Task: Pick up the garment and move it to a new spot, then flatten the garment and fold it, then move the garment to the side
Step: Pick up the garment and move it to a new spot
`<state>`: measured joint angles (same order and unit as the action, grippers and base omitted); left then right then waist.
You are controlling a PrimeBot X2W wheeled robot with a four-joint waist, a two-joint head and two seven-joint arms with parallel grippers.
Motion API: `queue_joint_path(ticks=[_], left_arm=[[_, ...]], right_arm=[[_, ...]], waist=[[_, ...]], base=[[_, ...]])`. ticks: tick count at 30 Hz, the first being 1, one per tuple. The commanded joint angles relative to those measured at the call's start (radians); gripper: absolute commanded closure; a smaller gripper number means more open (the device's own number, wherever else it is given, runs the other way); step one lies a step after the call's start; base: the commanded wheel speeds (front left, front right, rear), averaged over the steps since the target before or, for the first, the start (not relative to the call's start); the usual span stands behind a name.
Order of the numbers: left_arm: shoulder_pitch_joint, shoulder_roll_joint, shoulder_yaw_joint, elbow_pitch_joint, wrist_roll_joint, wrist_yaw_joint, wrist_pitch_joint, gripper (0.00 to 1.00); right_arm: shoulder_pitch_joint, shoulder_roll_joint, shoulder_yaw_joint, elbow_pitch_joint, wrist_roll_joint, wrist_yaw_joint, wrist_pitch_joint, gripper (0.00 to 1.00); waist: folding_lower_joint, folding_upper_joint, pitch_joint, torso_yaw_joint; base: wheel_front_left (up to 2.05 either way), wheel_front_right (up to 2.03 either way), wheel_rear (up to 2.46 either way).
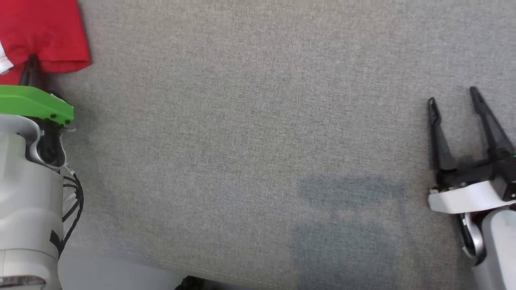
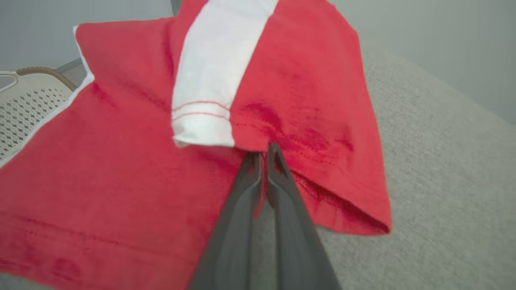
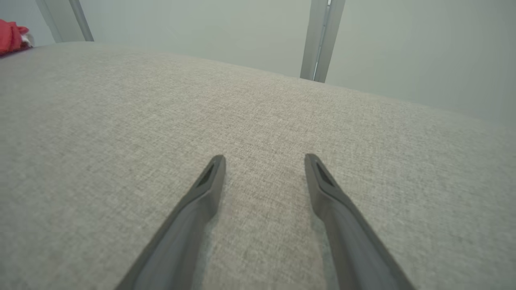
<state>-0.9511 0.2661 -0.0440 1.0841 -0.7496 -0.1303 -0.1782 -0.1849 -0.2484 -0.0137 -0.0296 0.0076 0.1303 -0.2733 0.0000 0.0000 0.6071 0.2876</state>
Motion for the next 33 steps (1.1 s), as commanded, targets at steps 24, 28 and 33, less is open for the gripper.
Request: queue_joint_path(ticks=[24, 28, 33], left_arm=[[0.493, -0.094, -0.441, -0.915, -0.032, 0.048, 0.138, 1.0], [0.538, -0.138, -0.52, -1.096, -0.047, 0.07, 0.206, 1.0], [0.551, -0.183, -0.579, -1.262, -0.107, 0.103, 0.261, 1.0]], right_arm=[[0.157, 0.19, 0.027, 0.119, 0.067, 0.0, 0.009, 0.0], [0.154, 0.193, 0.019, 0.115, 0.073, 0.0, 0.009, 0.0], [0.148, 0.196, 0.016, 0.112, 0.079, 0.0, 0.009, 0.0]], waist=[[0.0, 0.0, -0.386, -0.231], [0.0, 0.0, -0.393, -0.283], [0.0, 0.0, -0.387, -0.342]], base=[[0.0, 0.0, 0.0], [0.0, 0.0, 0.0], [0.0, 0.0, 0.0]])
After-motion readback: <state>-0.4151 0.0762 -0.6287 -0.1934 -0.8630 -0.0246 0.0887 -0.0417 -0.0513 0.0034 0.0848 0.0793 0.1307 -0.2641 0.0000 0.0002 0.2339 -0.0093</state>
